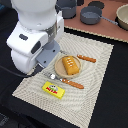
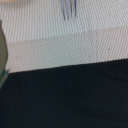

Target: Place the bread, butter, and milk from the table onto the serving area.

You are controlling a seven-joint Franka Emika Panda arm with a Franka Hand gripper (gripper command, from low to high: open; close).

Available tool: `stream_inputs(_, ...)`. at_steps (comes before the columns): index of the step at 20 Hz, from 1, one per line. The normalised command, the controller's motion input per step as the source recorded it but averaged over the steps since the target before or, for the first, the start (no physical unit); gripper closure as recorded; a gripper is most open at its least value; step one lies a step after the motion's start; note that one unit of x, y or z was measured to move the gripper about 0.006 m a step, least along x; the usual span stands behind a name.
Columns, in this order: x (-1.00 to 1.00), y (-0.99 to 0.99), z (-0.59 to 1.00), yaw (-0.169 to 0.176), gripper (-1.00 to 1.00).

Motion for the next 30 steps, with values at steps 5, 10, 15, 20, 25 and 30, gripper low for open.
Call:
stream_inputs(5, -0.66, 0.31, -0.26, 0.001, -1.00)
stream_inputs(10, -0.62, 0.21, -0.29, 0.000, -1.00)
stream_inputs(15, -0.64, 0.26, -0.10, 0.000, -1.00)
stream_inputs(20, -0.78, 0.59, 0.29, 0.000, -1.00)
stream_inputs(25, -0.69, 0.74, 0.15, 0.000, -1.00)
stream_inputs(30, -0.66, 0.71, 0.07, 0.001, -1.00)
